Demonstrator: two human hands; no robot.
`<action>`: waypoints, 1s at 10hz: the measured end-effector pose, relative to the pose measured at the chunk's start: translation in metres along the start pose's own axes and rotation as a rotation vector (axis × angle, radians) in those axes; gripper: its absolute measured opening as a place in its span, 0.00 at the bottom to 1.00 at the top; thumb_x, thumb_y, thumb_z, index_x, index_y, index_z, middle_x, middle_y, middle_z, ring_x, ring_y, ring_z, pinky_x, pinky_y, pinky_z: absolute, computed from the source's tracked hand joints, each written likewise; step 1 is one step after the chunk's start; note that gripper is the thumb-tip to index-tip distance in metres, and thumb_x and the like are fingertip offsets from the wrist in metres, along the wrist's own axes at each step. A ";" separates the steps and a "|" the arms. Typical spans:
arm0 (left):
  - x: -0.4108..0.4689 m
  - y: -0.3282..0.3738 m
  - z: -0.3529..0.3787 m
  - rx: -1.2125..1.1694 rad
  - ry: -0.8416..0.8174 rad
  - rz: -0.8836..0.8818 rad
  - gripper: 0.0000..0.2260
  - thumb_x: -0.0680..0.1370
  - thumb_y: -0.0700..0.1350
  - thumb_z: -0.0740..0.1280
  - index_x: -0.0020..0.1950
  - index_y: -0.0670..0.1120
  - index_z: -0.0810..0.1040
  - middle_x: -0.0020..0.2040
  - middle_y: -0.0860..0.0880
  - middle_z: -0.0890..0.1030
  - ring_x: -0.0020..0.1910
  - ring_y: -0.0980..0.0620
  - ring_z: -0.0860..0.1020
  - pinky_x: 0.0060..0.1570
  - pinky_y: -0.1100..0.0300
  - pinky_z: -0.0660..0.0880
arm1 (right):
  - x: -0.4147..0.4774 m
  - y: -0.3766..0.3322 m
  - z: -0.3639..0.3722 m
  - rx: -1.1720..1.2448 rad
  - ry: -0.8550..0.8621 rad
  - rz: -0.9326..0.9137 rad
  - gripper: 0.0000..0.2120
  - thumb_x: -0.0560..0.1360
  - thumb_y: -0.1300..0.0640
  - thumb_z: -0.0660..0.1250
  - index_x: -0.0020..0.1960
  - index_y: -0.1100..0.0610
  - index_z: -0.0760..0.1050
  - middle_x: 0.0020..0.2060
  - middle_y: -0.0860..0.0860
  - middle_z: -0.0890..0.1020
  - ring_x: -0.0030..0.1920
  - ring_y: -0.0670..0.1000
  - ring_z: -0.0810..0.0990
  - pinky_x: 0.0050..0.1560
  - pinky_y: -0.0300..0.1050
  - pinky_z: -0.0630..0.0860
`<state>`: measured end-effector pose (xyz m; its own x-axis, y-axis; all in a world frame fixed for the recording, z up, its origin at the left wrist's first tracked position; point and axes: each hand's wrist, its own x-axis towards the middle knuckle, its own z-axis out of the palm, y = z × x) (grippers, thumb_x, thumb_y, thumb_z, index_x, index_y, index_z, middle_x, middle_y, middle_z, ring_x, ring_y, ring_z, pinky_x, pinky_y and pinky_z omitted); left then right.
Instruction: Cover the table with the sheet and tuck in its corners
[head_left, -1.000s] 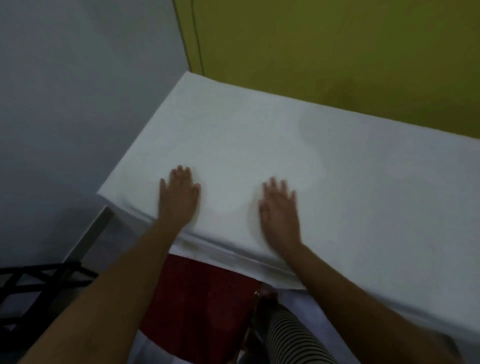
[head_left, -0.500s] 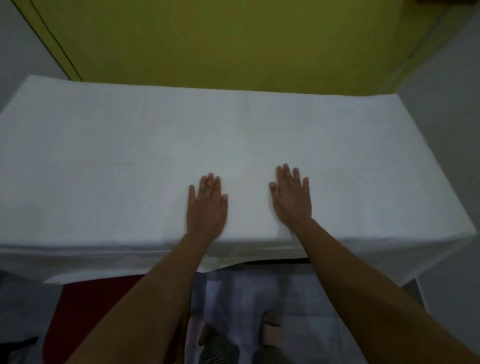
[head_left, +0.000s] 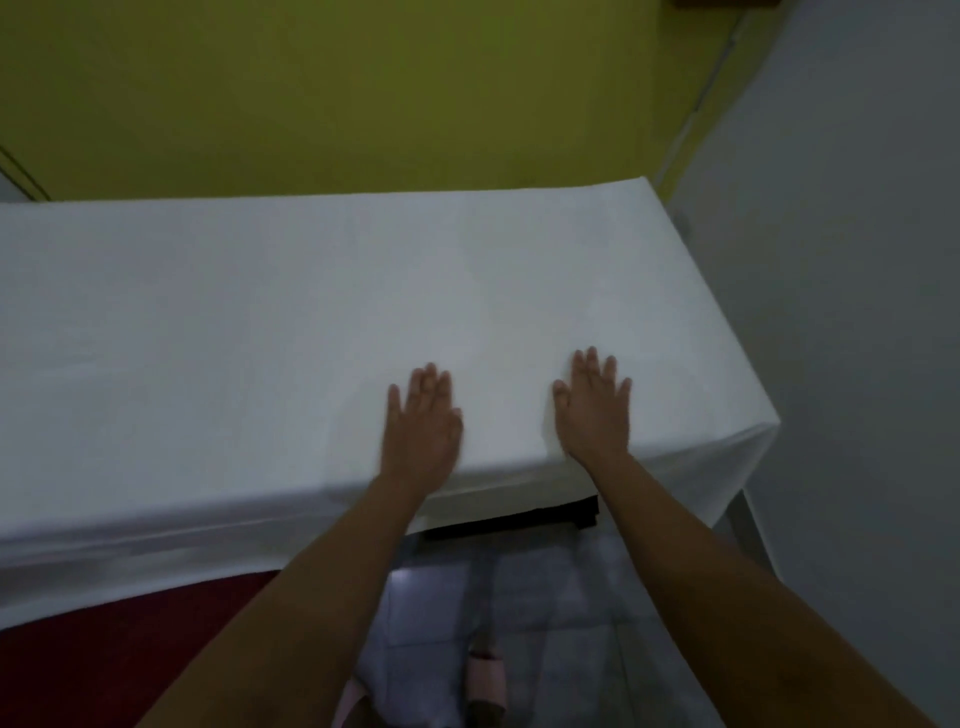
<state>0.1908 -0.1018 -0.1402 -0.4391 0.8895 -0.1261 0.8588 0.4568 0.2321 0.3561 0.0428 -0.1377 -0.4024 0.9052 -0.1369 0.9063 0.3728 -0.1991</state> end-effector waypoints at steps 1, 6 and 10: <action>0.012 0.029 0.009 0.019 0.006 0.041 0.27 0.78 0.51 0.47 0.72 0.40 0.67 0.73 0.41 0.68 0.73 0.43 0.66 0.70 0.40 0.59 | 0.030 0.018 -0.003 -0.006 0.020 -0.053 0.27 0.82 0.46 0.46 0.77 0.55 0.50 0.77 0.53 0.52 0.77 0.56 0.46 0.74 0.58 0.43; -0.005 0.014 0.004 0.067 -0.051 0.011 0.39 0.71 0.58 0.28 0.78 0.43 0.47 0.79 0.44 0.48 0.78 0.47 0.47 0.75 0.49 0.43 | -0.032 0.103 -0.008 0.240 0.152 0.535 0.29 0.82 0.47 0.49 0.77 0.60 0.47 0.78 0.54 0.49 0.77 0.57 0.45 0.74 0.60 0.46; -0.076 -0.094 -0.084 0.116 -0.086 -0.252 0.26 0.84 0.52 0.43 0.78 0.41 0.41 0.79 0.43 0.41 0.78 0.46 0.42 0.75 0.47 0.41 | -0.049 -0.102 -0.027 -0.025 -0.142 -0.362 0.27 0.82 0.48 0.45 0.77 0.59 0.48 0.78 0.55 0.49 0.77 0.56 0.45 0.75 0.56 0.44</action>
